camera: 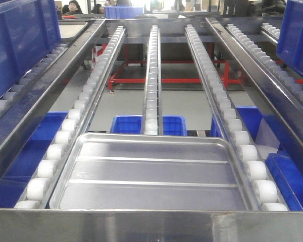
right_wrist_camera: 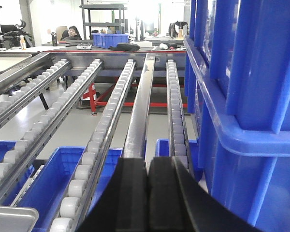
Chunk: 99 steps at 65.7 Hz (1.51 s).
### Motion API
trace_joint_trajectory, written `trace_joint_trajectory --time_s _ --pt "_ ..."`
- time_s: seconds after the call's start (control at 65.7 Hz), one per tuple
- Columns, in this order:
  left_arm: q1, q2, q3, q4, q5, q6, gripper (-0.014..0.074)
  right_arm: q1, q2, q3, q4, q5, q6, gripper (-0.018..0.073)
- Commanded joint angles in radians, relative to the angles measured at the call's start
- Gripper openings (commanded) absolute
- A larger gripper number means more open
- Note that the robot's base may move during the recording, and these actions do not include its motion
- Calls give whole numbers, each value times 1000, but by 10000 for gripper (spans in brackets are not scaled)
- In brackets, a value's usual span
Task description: Grab silver tray and stack on right shelf
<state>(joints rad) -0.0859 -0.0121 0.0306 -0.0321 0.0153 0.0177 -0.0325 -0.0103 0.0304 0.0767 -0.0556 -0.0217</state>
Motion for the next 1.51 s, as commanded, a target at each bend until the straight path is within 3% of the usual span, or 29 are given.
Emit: trace_joint_trajectory --time_s 0.0,0.745,0.867,1.004,1.111,1.217,1.369,1.491 --pt "2 -10 25 -6 -80 1 -92 -2 -18 -1 0 -96 -9 48" --pt "2 -10 25 -6 -80 1 -92 -2 -18 -1 0 -97 -9 48" --pt "2 -5 1 -6 -62 1 -92 1 -16 -43 0 41 -8 48" --pt "-4 60 -116 -4 144 1 -92 8 31 -193 0 337 -8 48" --pt "-4 239 -287 -2 250 1 -92 8 165 -326 11 504 -8 48" --pt "-4 423 -439 -2 392 1 -92 8 317 -423 45 627 -8 48" --pt "-4 709 -684 -4 723 1 -92 8 550 -542 96 830 -8 48" --pt "-4 880 -763 -26 805 1 -92 8 677 -561 96 881 -8 48"
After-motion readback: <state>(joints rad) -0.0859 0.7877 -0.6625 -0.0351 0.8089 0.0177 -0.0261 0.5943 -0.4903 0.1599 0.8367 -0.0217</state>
